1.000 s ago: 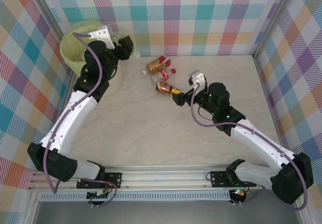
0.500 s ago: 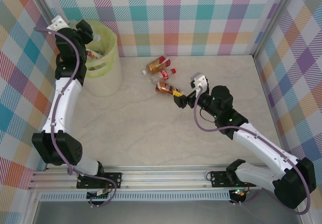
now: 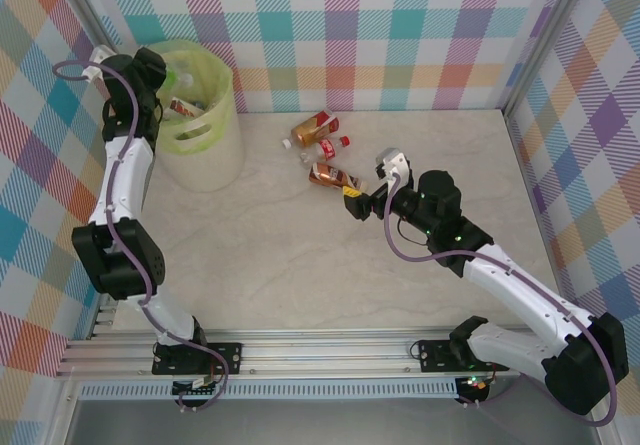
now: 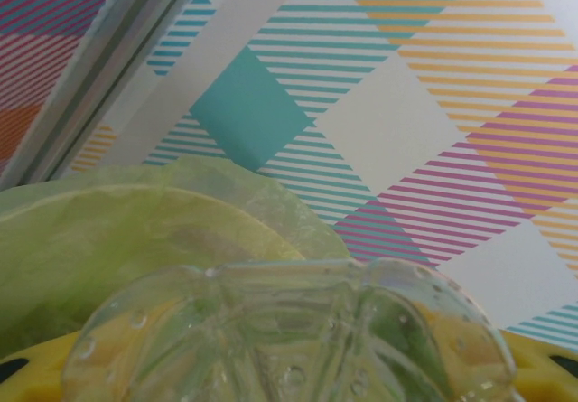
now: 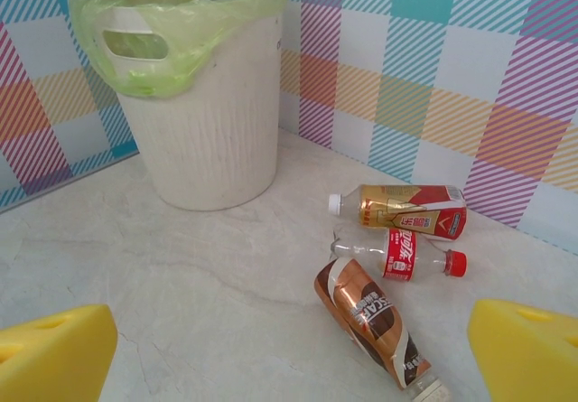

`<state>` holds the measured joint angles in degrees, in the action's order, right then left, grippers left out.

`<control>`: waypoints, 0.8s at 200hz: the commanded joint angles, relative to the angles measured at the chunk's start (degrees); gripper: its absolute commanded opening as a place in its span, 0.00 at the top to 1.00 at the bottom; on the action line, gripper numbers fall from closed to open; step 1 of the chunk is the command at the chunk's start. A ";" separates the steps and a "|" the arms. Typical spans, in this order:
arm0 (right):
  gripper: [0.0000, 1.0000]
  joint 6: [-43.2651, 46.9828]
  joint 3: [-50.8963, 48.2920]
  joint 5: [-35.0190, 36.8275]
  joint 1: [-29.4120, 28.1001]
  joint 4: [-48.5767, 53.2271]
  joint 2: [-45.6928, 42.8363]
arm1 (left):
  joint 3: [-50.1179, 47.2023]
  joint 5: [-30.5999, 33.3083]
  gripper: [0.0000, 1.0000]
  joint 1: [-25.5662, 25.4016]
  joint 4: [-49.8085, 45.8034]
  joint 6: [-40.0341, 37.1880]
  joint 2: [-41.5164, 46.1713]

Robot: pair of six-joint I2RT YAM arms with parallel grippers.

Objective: Put the plastic bottles in the bin

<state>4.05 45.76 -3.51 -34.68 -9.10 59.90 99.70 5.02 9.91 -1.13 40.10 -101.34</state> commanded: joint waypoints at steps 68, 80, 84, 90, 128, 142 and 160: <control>0.00 1.13 1.09 0.53 -0.04 0.69 -1.05 | 49.42 -11.02 0.02 0.47 -42.26 -2.35 -24.81; 0.00 1.13 1.08 0.55 -0.04 0.58 -0.82 | 57.77 -10.82 0.00 0.46 -47.83 -3.94 -28.09; 0.00 1.13 1.06 0.61 -0.04 0.56 -0.78 | 60.75 -10.86 0.00 0.50 -49.52 -4.38 -29.38; 0.00 1.09 1.07 0.73 -0.04 0.37 -0.54 | 65.91 -10.83 0.00 0.42 -52.31 -4.97 -31.51; 0.00 -0.55 1.27 3.01 -0.04 -0.48 1.47 | 81.16 -11.42 0.00 0.01 -59.28 -7.51 -37.11; 0.00 -0.77 1.59 3.85 -0.04 -0.27 2.20 | 81.75 -10.07 0.00 -0.21 -60.43 -8.48 -36.28; 0.00 -0.62 1.87 4.97 -0.04 -0.02 3.25 | 81.34 -9.43 0.00 -0.38 -60.53 -9.38 -34.63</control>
<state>3.81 45.76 -0.82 -34.68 -8.51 62.02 178.32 -5.26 9.85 -56.99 33.80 -136.88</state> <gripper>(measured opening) 0.997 0.999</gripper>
